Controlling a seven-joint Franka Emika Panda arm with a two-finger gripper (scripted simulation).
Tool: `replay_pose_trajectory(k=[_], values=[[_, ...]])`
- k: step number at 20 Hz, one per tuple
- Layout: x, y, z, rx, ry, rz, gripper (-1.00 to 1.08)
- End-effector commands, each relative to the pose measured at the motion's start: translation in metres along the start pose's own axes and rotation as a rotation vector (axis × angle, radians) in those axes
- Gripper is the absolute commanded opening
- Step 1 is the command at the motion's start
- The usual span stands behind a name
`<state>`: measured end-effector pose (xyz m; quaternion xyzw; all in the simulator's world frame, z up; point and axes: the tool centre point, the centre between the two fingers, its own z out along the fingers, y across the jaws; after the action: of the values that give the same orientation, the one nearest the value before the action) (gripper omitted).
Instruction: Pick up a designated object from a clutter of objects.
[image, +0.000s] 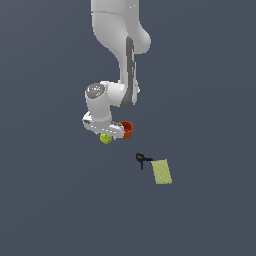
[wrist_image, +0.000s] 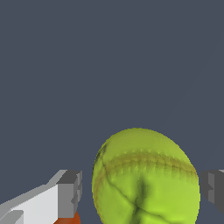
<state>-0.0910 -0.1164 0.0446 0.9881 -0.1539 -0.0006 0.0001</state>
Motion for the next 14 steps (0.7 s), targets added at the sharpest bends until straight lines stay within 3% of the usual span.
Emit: replay_pose_trajectory(k=[1,2,14], values=[[0.0003,0.0,0.0022,0.0,0.001,0.0,1.0],[0.0003,0.0,0.0022,0.0,0.001,0.0,-1.0],[0.0007,-0.0004,0.0004,0.001,0.002,0.0,-1.0]])
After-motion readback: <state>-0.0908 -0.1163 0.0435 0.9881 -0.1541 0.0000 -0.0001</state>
